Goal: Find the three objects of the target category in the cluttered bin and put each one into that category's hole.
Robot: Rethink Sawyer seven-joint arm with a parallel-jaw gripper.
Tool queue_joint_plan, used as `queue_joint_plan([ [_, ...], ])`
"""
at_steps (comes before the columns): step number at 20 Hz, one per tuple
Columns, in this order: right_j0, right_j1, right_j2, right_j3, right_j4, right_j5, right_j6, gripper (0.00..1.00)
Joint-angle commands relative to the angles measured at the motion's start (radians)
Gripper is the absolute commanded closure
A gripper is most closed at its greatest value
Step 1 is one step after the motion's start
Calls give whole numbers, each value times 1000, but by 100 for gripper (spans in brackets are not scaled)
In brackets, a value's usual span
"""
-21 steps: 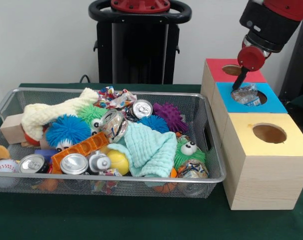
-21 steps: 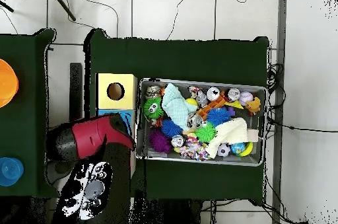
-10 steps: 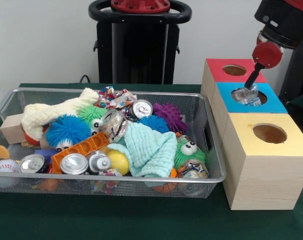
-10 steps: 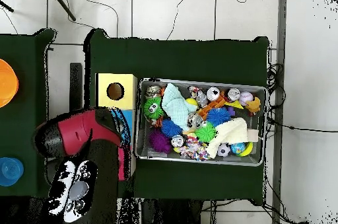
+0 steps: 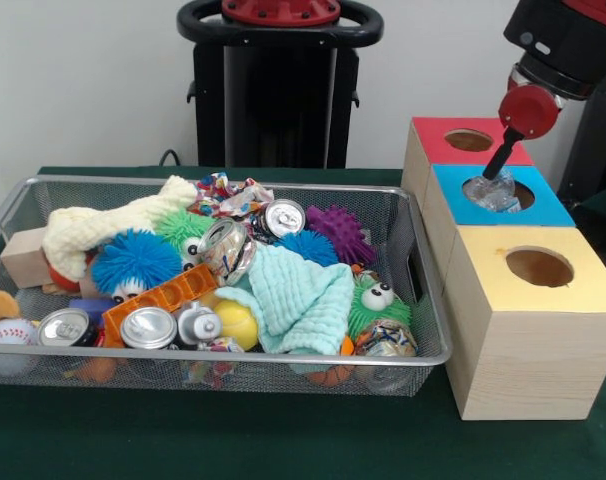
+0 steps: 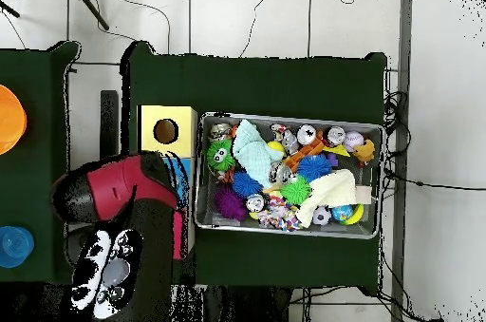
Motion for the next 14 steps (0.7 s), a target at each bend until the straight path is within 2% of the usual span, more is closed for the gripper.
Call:
queue_joint_plan([
  [1, -39, 62, 33, 70, 11, -128, 278, 100],
  [8, -40, 140, 28, 41, 11, -221, 323, 100],
  [14, -49, 155, 30, 45, 16, -249, 310, 100],
])
